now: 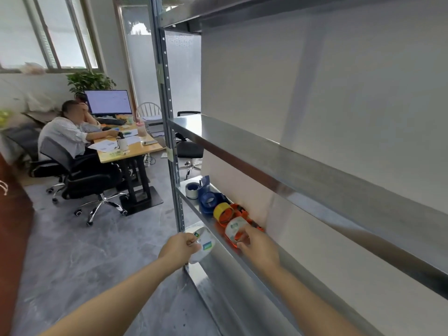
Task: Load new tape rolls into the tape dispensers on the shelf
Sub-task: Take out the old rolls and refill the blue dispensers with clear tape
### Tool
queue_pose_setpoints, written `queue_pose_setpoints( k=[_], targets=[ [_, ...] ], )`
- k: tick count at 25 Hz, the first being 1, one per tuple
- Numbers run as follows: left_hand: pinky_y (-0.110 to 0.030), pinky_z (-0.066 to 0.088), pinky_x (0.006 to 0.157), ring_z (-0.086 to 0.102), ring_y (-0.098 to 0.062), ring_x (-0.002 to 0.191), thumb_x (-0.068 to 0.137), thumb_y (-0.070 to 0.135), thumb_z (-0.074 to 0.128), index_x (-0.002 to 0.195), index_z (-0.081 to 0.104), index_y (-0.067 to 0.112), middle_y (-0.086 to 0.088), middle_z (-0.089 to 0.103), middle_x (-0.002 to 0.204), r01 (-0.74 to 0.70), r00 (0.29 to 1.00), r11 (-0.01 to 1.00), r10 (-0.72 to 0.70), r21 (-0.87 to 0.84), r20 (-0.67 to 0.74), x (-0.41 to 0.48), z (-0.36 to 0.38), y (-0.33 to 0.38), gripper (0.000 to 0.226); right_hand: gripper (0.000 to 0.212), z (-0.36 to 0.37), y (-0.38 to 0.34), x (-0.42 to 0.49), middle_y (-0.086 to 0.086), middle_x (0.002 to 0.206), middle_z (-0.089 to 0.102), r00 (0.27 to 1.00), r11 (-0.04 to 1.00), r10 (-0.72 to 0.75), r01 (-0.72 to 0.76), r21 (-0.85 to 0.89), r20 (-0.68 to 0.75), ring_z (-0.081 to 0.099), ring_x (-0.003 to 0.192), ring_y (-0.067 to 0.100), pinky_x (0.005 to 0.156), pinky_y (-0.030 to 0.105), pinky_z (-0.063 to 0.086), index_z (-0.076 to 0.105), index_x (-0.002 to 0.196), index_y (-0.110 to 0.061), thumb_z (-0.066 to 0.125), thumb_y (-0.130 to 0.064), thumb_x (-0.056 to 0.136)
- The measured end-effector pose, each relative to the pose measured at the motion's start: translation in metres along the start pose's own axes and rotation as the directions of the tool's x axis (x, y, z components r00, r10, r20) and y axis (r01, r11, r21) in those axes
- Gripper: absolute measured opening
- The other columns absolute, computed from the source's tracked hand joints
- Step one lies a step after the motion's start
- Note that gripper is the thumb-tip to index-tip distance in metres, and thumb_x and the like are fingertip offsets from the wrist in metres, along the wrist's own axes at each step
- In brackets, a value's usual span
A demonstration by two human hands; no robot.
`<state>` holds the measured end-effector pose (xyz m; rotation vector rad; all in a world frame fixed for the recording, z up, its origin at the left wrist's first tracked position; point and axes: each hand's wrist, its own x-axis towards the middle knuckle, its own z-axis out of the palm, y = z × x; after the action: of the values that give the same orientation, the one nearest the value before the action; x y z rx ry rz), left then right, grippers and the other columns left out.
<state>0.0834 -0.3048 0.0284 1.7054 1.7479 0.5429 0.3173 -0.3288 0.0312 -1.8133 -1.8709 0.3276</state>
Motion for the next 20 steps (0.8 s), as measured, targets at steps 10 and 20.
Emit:
queue_pose_setpoints(
  k=[10, 20],
  targets=[
    [-0.029, 0.045, 0.070, 0.063, -0.017, 0.077, 0.088, 0.028, 0.063, 0.083, 0.069, 0.015, -0.002, 0.068, 0.082, 0.020, 1.000, 0.999, -0.020, -0.026, 0.000, 0.177, -0.037, -0.009, 0.015, 0.034, 0.074, 0.006, 0.196, -0.010, 0.112, 0.065, 0.994, 0.997, 0.012, -0.020, 0.079, 0.107, 0.061, 0.095, 0.012, 0.083, 0.028, 0.053, 0.054, 0.121, -0.029, 0.059, -0.024, 0.087],
    [-0.041, 0.050, 0.071, 0.058, -0.020, 0.071, 0.087, 0.021, 0.061, 0.072, 0.065, 0.013, -0.001, 0.064, 0.074, -0.084, 0.978, 0.992, 0.099, -0.090, 0.183, 0.262, -0.056, -0.011, 0.018, 0.068, 0.126, -0.031, 0.286, -0.019, 0.150, 0.030, 0.898, 0.961, -0.277, 0.263, 0.086, 0.342, 0.040, 0.130, 0.007, 0.102, 0.033, 0.046, 0.041, 0.134, -0.042, 0.065, -0.010, 0.079]
  ],
)
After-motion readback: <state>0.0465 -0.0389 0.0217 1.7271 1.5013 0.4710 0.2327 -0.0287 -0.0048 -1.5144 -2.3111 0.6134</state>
